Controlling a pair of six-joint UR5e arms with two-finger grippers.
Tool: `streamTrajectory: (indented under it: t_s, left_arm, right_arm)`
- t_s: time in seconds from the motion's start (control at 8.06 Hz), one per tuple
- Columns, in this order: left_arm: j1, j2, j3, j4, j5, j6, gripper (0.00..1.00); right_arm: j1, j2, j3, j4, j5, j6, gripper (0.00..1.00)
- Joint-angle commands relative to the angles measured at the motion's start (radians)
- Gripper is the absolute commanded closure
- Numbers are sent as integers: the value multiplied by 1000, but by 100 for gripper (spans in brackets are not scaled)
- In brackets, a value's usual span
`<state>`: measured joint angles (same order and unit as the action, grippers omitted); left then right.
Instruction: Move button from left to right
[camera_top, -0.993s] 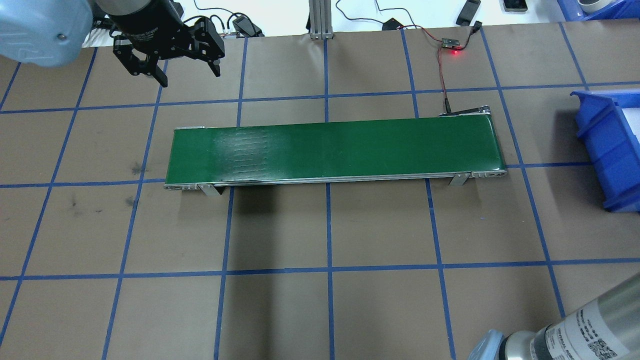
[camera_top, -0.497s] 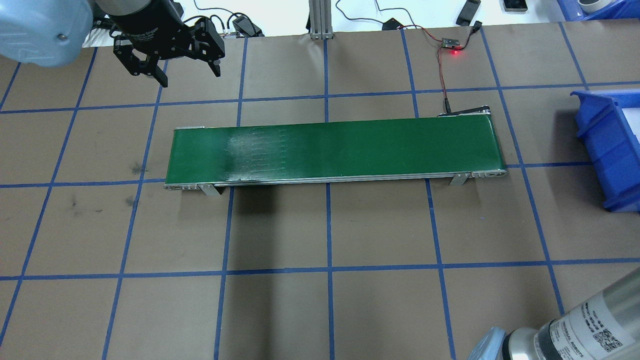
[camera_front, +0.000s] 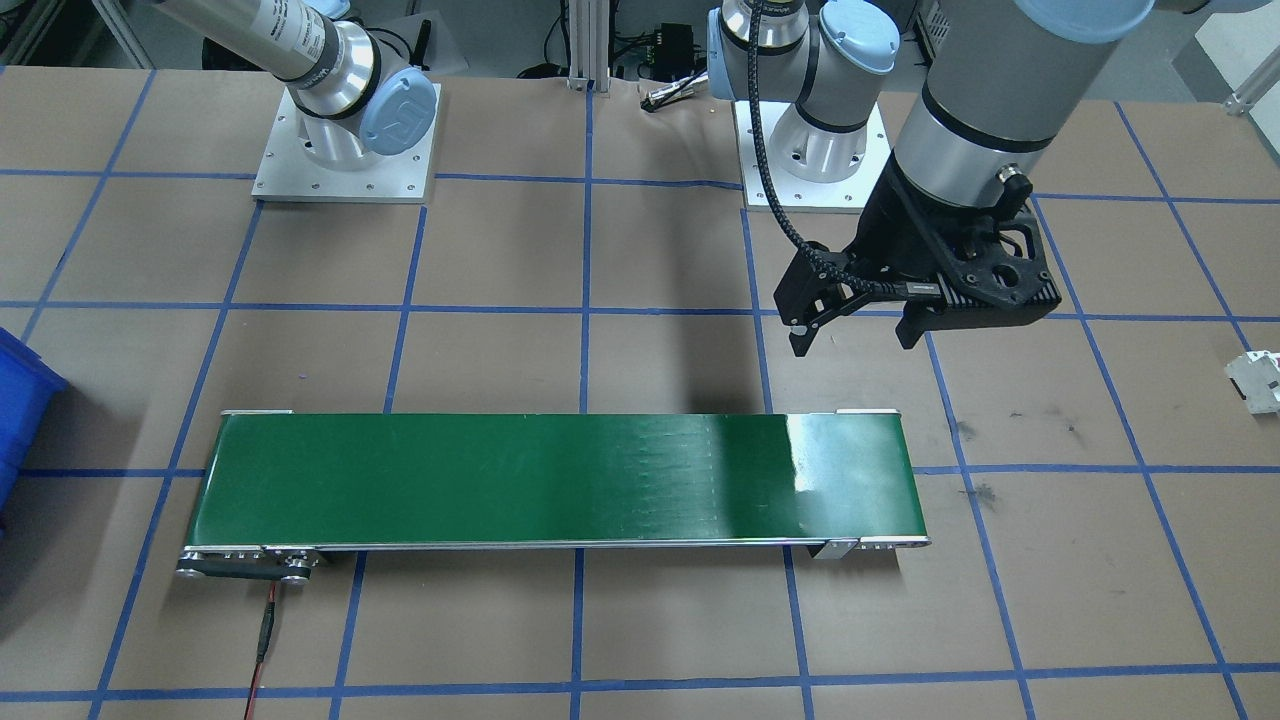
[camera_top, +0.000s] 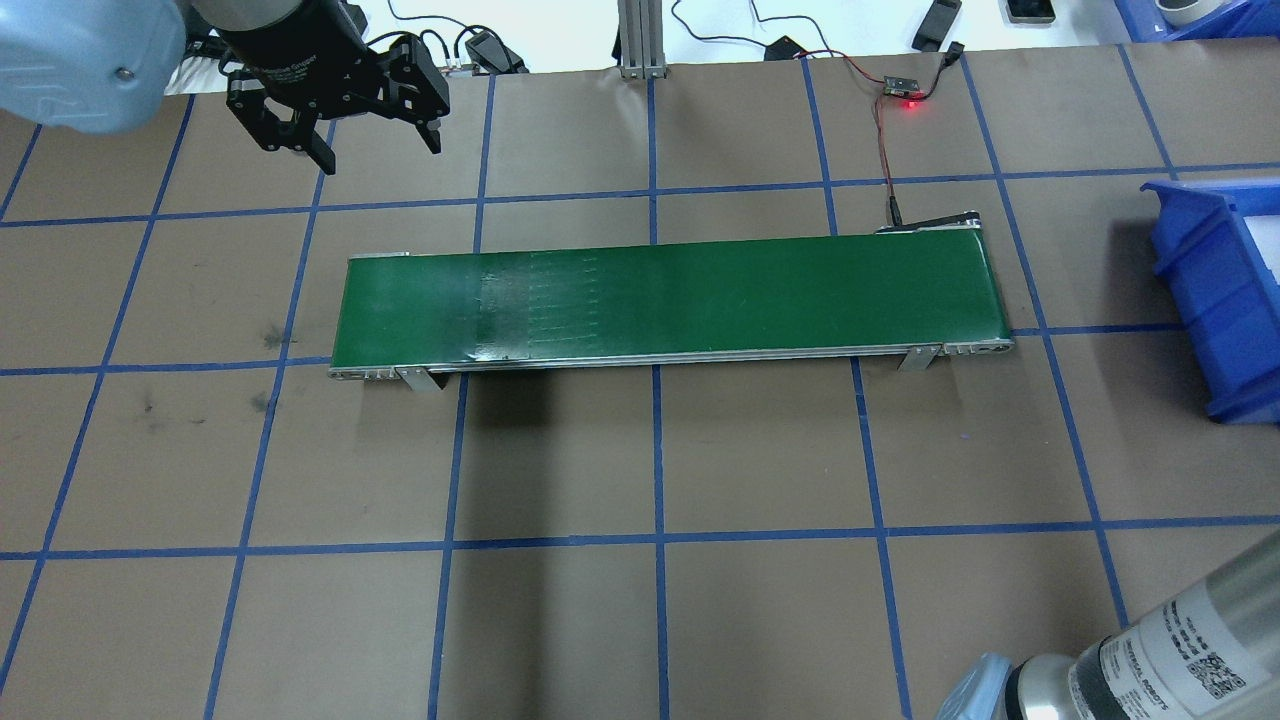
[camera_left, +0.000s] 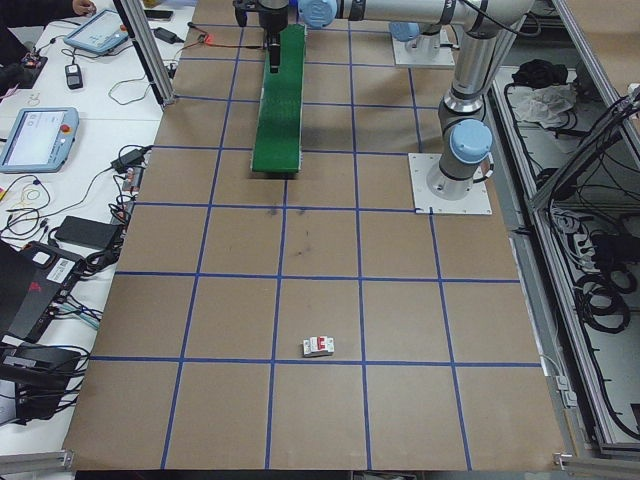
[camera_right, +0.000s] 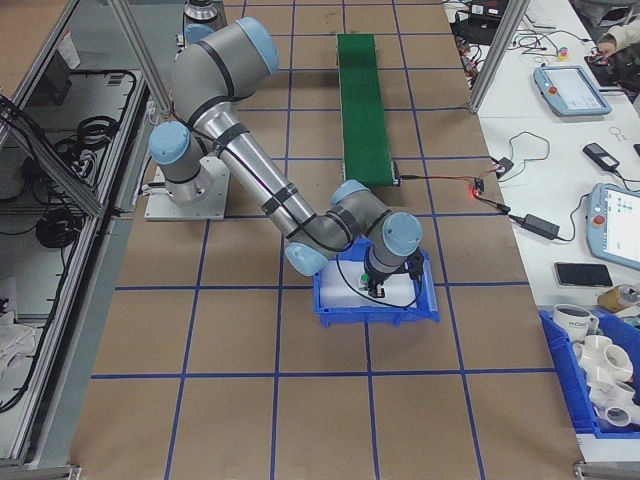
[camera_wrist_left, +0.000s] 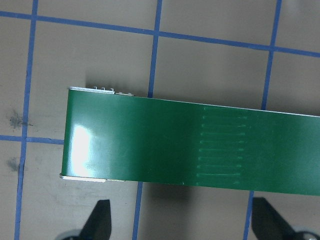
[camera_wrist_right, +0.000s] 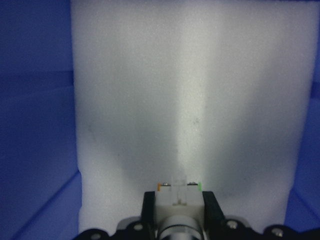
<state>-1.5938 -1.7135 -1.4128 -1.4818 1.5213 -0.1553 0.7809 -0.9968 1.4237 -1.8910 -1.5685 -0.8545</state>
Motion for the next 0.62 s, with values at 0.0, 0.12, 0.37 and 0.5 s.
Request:
streamTrajectory:
  t_s: [0.0, 0.12, 0.37, 0.5]
  left_arm:
    - [0, 0, 0, 0, 0, 0, 0]
    - [0, 0, -2, 0, 0, 0, 0]
    - [0, 0, 0, 0, 0, 0, 0]
    - [0, 0, 0, 0, 0, 0, 0]
  right_arm:
    - [0, 1, 15, -34, 24, -56, 51]
    - [0, 3, 30, -68, 33, -69, 34]
    - [0, -11, 40, -83, 32, -80, 0]
    - [0, -34, 40, -83, 21, -98, 0]
